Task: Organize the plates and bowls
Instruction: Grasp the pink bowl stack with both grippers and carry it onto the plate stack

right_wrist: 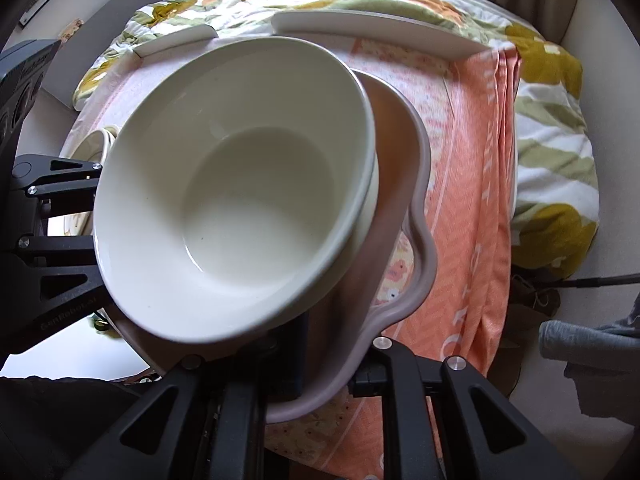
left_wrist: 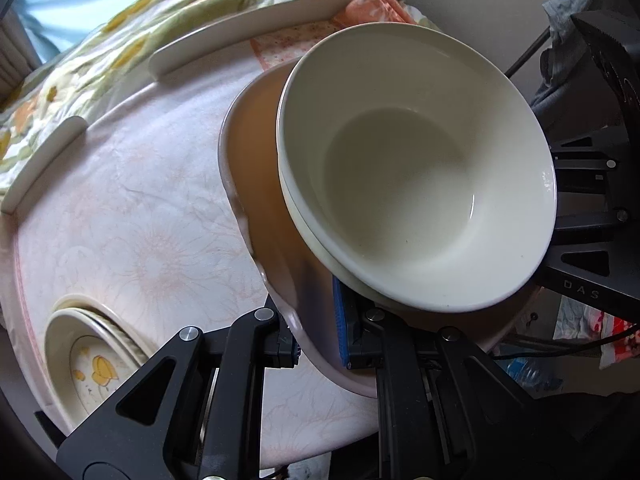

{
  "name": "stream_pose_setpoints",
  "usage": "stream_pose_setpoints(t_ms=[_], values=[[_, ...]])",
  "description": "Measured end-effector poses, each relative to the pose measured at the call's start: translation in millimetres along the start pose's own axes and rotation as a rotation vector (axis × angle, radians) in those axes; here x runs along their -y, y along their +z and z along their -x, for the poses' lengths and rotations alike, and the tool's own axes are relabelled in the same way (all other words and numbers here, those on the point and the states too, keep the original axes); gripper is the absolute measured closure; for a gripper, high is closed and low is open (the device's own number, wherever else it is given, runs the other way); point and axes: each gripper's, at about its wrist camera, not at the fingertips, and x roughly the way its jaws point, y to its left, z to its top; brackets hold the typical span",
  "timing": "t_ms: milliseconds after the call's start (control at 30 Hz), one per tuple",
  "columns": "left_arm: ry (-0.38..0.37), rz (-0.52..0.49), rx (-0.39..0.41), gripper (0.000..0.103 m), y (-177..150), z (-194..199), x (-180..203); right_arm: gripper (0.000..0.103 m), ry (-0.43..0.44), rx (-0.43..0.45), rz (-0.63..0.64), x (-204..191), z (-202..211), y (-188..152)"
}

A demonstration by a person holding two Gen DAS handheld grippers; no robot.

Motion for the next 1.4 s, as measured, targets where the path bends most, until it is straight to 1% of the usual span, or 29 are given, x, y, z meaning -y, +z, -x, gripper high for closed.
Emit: stream_pose_setpoints(t_ms=[167, 233, 267, 433, 600, 700, 833, 1100, 1267, 1400], values=[[0.014, 0.061, 0.048, 0.092, -10, 31, -14, 0.089, -0.003, 0.035, 0.059, -13, 23, 9], [0.029, 0.081, 0.062, 0.092, -17, 44, -22, 0.089, -0.004, 0.047, 0.091, -23, 30, 15], [0.039, 0.090, 0.068, 0.092, -19, 49, -24, 0.089, -0.002, 0.052, 0.107, -30, 32, 23], [0.079, 0.135, 0.092, 0.092, -36, 78, -42, 0.089, 0.008, 0.078, 0.184, -56, 42, 37], [0.074, 0.191, 0.110, 0.092, -64, 99, -76, 0.089, 0.010, 0.088, 0.210, -100, 44, 49], [0.079, 0.201, 0.121, 0.092, -84, 109, -97, 0.089, 0.012, 0.090, 0.220, -127, 41, 60], [0.075, 0.198, 0.111, 0.092, -110, 115, -129, 0.089, 0.007, 0.094, 0.211, -166, 33, 66], [0.066, 0.143, 0.069, 0.092, -150, 115, -185, 0.089, 0.019, 0.079, 0.134, -234, 4, 71], [0.038, 0.116, 0.045, 0.092, -167, 101, -209, 0.089, 0.004, 0.064, 0.093, -264, -16, 68], [0.024, 0.103, 0.032, 0.092, -176, 86, -216, 0.089, -0.018, 0.053, 0.063, -274, -32, 65]])
